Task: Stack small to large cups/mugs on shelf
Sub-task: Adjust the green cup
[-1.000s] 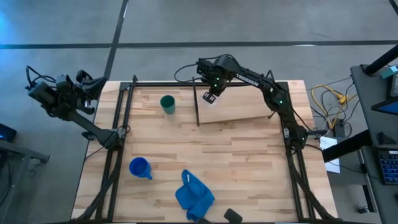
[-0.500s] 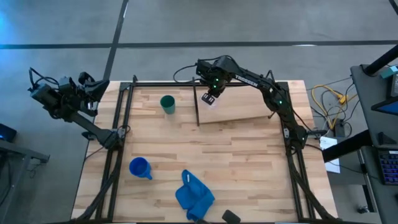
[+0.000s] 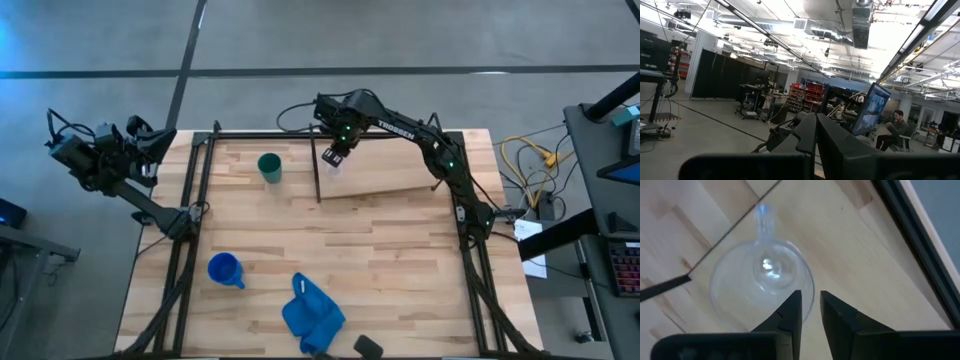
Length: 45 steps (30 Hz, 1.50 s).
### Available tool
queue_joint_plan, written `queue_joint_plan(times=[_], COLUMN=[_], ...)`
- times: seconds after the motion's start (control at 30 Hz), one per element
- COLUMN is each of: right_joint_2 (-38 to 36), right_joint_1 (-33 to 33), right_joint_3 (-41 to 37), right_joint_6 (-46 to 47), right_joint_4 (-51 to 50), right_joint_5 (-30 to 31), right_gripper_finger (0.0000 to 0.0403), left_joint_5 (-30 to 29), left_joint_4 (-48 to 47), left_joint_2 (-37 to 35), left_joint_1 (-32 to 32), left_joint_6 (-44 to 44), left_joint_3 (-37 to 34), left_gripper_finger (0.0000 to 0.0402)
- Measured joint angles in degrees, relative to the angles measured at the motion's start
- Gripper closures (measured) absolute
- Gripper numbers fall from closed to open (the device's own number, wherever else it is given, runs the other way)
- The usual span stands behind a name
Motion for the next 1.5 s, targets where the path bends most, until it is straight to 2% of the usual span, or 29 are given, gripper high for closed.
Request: queue_joint_plan(times=[0.37, 0.53, 0.77, 0.87, 1.03, 1.23, 1.27, 1.37, 1.5], right_joint_2=[-0.13, -2.44, -8.97, -12.19, -16.58, -20.55, -21.08, -22.63, -23.80], right_joint_1=[0.63, 1.07, 2.40, 4.01, 7.40, 10.37, 10.76, 11.40, 12.18], right_joint_3=[0.00, 0.01, 1.09, 1.09, 1.09, 1.09, 1.09, 1.09, 1.09], right_joint_6=[1.51, 1.42, 5.96, 6.07, 6.23, 6.48, 7.20, 10.58, 12.70], right_joint_4=[2.68, 2.56, 2.60, 2.59, 2.64, 2.90, 2.92, 2.94, 2.99], right_joint_5=[0.03, -0.21, -1.82, -4.83, -5.21, -5.14, -4.93, -4.68, -4.48], right_gripper_finger=[0.0349, 0.0351, 0.0351, 0.0351, 0.0351, 0.0351, 0.0351, 0.0351, 0.0351], left_joint_5=[0.00, -0.94, -14.42, -15.43, -15.41, -14.99, -13.43, -5.03, 2.12], left_joint_4=[-0.02, -0.04, -4.01, -5.37, -6.23, -10.54, -12.67, -22.50, -42.19], left_joint_2=[-0.02, 0.00, 3.90, 7.04, 13.68, 19.76, 20.28, 21.35, 23.47], left_joint_1=[-0.02, 0.00, 0.00, 0.00, -0.01, -0.02, -0.01, 0.05, 0.46], left_joint_6=[0.02, 0.00, 0.01, 0.00, -0.78, -10.03, -12.39, -22.92, -38.62], left_joint_3=[0.00, -0.04, -0.52, -0.68, -0.27, 2.38, 3.15, 6.83, 12.42], left_gripper_finger=[0.0402, 0.0402, 0.0402, 0.0402, 0.0402, 0.0402, 0.0402, 0.0402, 0.0402])
